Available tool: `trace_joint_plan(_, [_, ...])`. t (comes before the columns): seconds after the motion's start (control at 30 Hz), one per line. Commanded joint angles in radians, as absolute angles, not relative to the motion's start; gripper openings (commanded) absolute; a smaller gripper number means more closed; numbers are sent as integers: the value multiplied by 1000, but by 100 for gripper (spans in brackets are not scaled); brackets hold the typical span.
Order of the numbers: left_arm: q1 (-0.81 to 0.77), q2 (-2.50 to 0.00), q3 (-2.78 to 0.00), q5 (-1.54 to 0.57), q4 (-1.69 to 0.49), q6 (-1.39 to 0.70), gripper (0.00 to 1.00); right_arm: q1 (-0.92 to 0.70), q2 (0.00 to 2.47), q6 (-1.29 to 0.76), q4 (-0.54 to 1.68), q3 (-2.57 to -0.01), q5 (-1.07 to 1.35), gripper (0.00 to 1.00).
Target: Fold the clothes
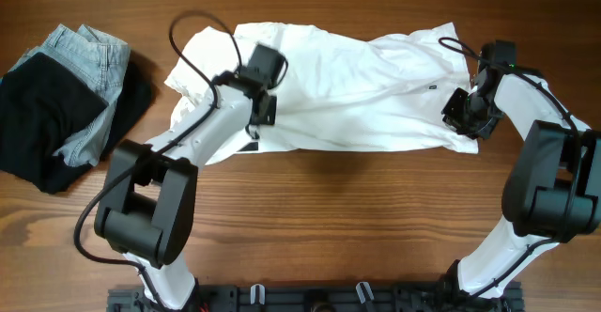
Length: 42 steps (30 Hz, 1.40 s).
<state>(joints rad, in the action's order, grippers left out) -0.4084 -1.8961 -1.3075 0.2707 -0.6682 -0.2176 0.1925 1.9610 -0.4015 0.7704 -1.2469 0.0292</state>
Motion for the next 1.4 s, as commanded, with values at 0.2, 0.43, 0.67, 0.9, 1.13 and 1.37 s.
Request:
trace_joint_plan(0.2, [-303,-1868,-1425,207,-814,-172,54,196,1967,-366,778,-1215,-4,31])
trace_joint_plan(0.43, [-58,-1869,-1361,81,-1020,-412,39,197,1967,-367,855,-1215,-141,31])
trace_joint_plan(0.67, [-18,-1870,-984,29,-648,-415,31,242,1967,-368,921,-1215,-167,31])
trace_joint_plan(0.9, [22,-1865,-925,80,-850,-454,20,275,1967,-449,1109,-1215,-224,30])
trace_joint_plan(1.13, [22,-1590,-955,110,-883,-423,63,290,1873,-394,1089,-1219,-141,27])
trace_joint_plan(1.37, [18,-1623,-1278,-73,-643,-260,70,289,1617,-177,926,-1264,114,60])
